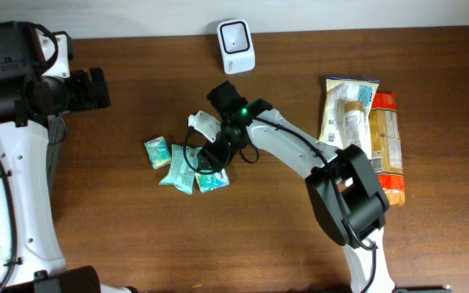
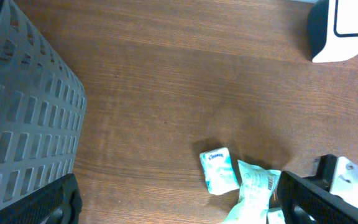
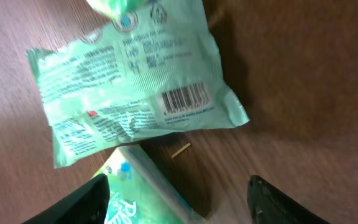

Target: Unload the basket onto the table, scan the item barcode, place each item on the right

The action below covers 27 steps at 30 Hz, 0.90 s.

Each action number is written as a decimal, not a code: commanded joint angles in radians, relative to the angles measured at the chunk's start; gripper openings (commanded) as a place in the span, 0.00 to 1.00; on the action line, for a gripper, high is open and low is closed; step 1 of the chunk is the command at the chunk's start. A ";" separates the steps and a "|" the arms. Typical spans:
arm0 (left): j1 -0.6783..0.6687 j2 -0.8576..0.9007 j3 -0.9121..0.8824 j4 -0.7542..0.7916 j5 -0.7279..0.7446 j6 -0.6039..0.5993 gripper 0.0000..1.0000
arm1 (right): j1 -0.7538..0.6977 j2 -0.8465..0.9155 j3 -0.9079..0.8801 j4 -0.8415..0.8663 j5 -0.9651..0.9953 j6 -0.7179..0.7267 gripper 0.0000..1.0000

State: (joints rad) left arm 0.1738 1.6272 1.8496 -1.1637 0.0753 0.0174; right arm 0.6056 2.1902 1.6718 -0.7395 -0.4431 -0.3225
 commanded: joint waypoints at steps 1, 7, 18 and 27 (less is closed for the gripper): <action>0.006 -0.005 0.007 -0.002 0.008 -0.002 0.99 | 0.006 0.042 0.014 -0.014 0.005 -0.014 0.69; 0.006 -0.005 0.007 -0.002 0.008 -0.003 0.99 | -0.006 0.045 0.014 -0.113 0.006 -0.014 0.65; 0.006 -0.005 0.007 -0.001 0.008 -0.003 0.99 | 0.009 0.045 0.014 -0.306 -0.053 -0.013 0.58; 0.006 -0.005 0.007 -0.002 0.008 -0.002 0.99 | 0.010 0.045 0.014 -0.257 -0.024 0.193 0.11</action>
State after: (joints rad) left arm 0.1738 1.6272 1.8496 -1.1637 0.0753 0.0174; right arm 0.6098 2.2284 1.6718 -1.0035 -0.4961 -0.2211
